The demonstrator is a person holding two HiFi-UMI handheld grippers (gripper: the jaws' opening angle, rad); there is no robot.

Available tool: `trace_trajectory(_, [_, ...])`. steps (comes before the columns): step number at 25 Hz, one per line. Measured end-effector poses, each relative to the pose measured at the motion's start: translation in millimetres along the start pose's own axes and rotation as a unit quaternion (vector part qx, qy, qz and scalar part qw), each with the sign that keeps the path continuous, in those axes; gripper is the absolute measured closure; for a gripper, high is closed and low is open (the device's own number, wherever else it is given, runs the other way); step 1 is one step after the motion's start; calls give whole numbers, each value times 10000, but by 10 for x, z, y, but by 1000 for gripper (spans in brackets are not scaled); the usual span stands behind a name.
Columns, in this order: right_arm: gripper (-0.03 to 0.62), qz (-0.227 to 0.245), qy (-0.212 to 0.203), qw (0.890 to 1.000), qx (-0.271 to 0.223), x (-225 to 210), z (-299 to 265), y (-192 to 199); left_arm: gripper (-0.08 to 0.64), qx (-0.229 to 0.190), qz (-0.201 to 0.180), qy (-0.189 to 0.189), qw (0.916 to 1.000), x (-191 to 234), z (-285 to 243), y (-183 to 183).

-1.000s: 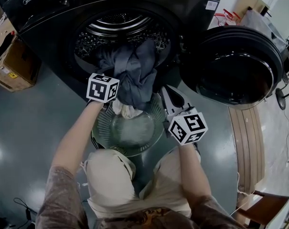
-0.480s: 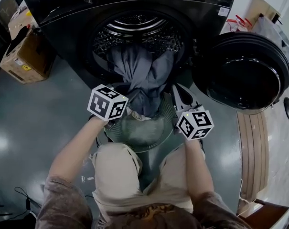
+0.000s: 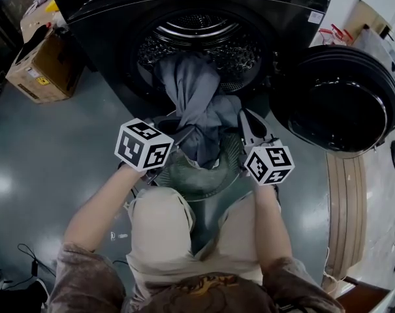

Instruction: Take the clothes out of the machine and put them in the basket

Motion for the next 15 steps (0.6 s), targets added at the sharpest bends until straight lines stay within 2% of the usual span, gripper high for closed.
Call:
trace_trajectory(2, [595,30,-14,10000,2,17,6,-4,500,-40,46,-80,9999,43,-5,19])
trace_trajectory(4, [595,39,0,10000,1,10,27,-11,489,-94,35,-331,9994,133,-6,10])
trace_trajectory(7, [595,31,57,10000,-23,-27,80,-26,390,-197,18,-725,9972,301,-14,-47])
trace_trajectory(11, [595,26,124,9999,-33,-61,128,-44,329,-402,20,-992,9943,510,-83,-193])
trace_trajectory(15, [595,52,141,9999,-43,-58,155,-57,307,-397,-29,-1170,9923,768,-320,-327])
Point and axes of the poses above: the fingertips, and each gripper's own axes: z backward along the fingers, x to its left, y out of its underside, the point moved 1 cm from there along z, backward along the fingers, and after that the axes turned 8 degrees about x, right-handed, at the moved point
